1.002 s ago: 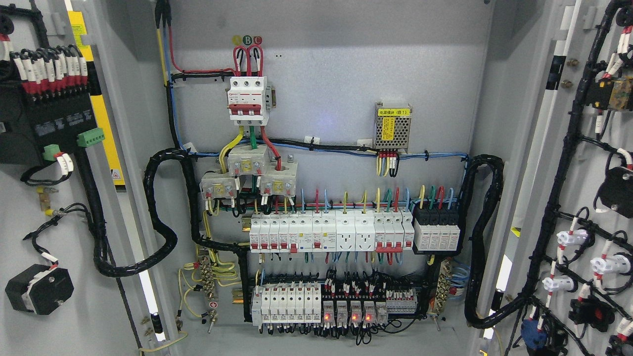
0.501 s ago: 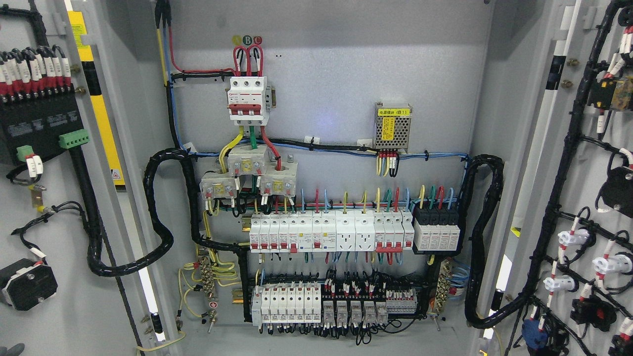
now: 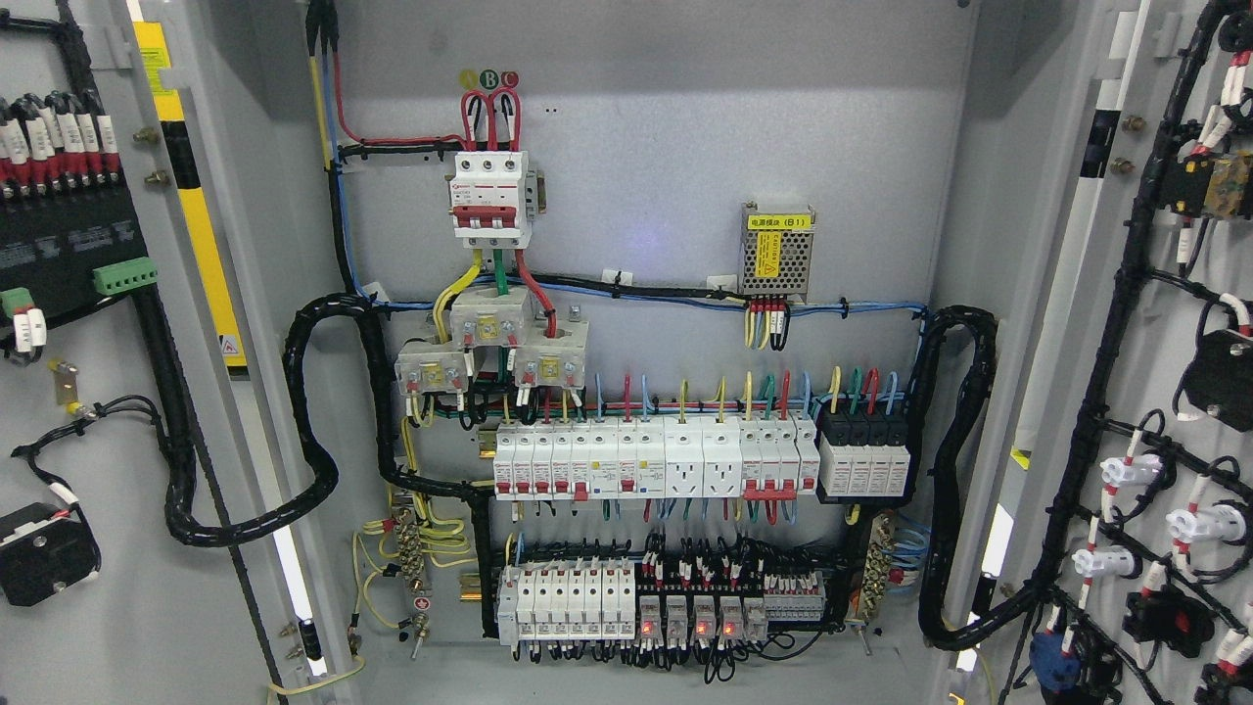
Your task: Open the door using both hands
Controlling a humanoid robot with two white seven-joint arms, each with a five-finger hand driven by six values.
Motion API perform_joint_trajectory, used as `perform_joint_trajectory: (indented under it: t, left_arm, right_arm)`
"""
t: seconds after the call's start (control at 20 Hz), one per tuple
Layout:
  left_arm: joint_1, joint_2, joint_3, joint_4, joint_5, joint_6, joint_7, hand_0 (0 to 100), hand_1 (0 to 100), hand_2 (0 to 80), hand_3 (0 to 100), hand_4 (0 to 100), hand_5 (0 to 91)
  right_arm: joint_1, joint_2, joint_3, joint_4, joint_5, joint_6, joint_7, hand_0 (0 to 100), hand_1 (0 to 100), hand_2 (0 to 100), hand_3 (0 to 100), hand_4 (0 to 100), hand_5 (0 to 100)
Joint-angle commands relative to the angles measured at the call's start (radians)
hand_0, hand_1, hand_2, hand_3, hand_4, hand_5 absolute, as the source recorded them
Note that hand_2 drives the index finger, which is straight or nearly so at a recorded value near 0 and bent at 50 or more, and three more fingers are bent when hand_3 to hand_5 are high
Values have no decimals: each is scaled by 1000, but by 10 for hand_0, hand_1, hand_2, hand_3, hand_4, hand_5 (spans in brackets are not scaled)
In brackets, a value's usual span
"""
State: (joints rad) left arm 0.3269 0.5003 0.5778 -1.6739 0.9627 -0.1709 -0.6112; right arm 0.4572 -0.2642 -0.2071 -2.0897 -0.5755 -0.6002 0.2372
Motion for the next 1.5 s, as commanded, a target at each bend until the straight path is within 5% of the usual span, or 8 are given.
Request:
perform_joint_trajectory:
  t: [0.0,0.65,0.95,1.1,1.3,1.45]
  left_arm:
    - [-14,32,20,88,2,1,1,120,556,0,0,0,0]
    - [3,24,10,-12,1,4,2,120,556,0,0,0,0]
    - [58,12,-41,-147,-19,2,8,120,556,0,0,0,0]
    - [81,-31,-162,-156,-167,2,36,120,556,0,0,0,0]
    - [97,-213,-324,-52,-439,1,50,120,556,0,0,0,0]
    - [98,-351,-381,118,-505,2,50,120,556,0,0,0,0]
  right_arm:
    - [-5,-38,78,-1,0,0,5,0,500,40,0,0,0]
    - [-12,-47,261,103,19,14,10,0,500,40,0,0,0]
    - [-19,-40,273,151,19,25,10,0,500,40,0,0,0]
    - [-22,-36,287,236,19,30,11,0,500,40,0,0,0]
    - [-29,-26,363,494,66,30,16,0,500,40,0,0,0]
    - [-45,25,403,695,205,25,16,0,500,40,0,0,0]
